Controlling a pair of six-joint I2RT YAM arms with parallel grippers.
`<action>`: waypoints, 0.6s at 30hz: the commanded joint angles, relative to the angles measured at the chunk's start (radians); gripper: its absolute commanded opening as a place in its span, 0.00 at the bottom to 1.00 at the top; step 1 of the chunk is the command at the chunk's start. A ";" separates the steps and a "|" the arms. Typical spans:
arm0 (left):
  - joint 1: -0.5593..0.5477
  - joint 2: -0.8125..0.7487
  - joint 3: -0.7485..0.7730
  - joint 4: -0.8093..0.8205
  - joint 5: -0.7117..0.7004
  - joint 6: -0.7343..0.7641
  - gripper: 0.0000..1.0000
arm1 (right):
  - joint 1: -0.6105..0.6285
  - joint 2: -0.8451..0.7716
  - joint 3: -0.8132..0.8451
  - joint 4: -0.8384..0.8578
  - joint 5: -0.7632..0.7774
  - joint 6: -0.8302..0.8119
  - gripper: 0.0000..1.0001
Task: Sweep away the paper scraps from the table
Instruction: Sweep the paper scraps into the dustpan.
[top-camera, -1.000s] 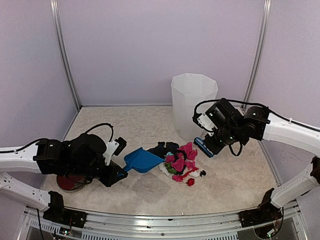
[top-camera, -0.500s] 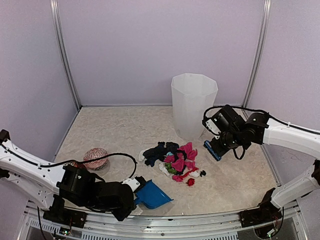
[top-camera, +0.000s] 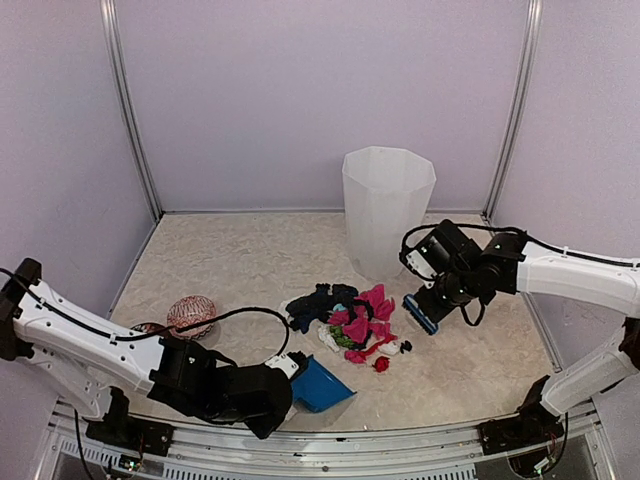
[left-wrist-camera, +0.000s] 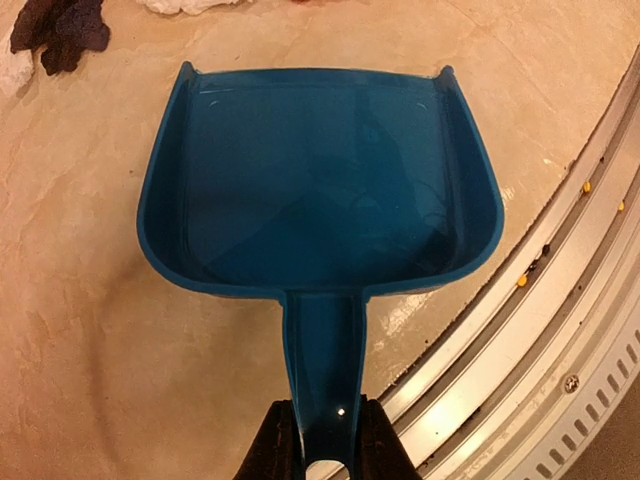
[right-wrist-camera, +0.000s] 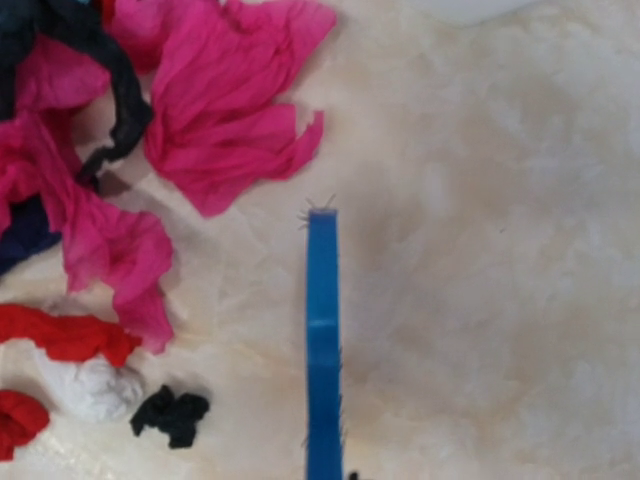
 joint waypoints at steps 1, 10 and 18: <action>0.040 0.040 0.025 0.099 0.035 0.058 0.00 | 0.011 0.048 0.038 -0.039 -0.027 0.025 0.00; 0.092 0.147 0.054 0.192 0.091 0.131 0.00 | 0.100 0.124 0.086 -0.105 -0.022 0.101 0.00; 0.118 0.218 0.080 0.240 0.128 0.172 0.00 | 0.192 0.224 0.185 -0.127 -0.040 0.153 0.00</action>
